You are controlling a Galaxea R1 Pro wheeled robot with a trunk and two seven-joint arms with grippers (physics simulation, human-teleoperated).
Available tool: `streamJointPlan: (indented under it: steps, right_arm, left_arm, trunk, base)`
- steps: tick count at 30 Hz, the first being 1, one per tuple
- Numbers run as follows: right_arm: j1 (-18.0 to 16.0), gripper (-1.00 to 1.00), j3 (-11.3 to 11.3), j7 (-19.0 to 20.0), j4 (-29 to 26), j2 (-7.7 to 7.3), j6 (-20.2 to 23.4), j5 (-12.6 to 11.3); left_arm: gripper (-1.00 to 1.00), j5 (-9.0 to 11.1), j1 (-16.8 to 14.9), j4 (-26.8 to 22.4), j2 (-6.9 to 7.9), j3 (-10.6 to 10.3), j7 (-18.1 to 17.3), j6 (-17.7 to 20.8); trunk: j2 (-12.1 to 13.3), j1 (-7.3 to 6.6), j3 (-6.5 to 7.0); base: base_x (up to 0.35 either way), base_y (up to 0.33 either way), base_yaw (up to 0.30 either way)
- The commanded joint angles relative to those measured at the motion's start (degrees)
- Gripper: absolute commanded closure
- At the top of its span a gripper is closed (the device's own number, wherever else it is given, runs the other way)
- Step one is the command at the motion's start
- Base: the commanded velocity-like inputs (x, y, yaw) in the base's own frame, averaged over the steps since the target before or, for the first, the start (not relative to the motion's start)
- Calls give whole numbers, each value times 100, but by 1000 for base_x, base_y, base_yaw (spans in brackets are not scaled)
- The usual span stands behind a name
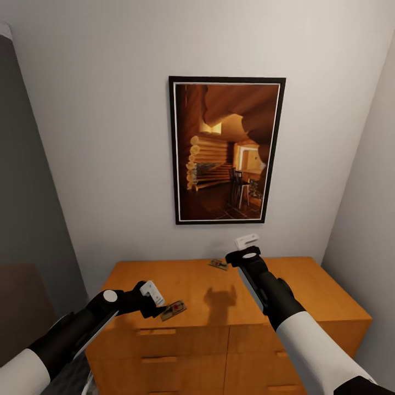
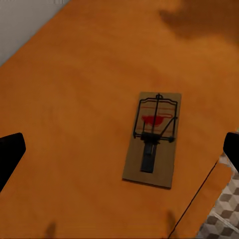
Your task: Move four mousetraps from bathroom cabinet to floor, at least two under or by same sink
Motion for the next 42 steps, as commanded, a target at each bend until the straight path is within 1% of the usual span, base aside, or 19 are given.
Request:
streamJointPlan:
  steps: [1, 10, 42]
  right_arm:
    - [-3, -100, 13, -26, -3, -2, 31, 1]
    - [-3, -100, 13, -26, -3, -2, 31, 1]
    - [-3, -100, 13, -26, 60, -2, 31, 1]
  left_arm:
    - [-100, 57, -4, -7, 5, -14, 10, 50]
    - [-100, 57, -6, -7, 7, -11, 10, 50]
    - [-100, 57, -4, -7, 4, -10, 11, 50]
  trunk:
    - [-4, 4, -3]
    - [-4, 4, -3]
    - [-4, 4, -3]
  base:
    - [183, -139, 0]
    - [73, -57, 0]
    - [2, -2, 0]
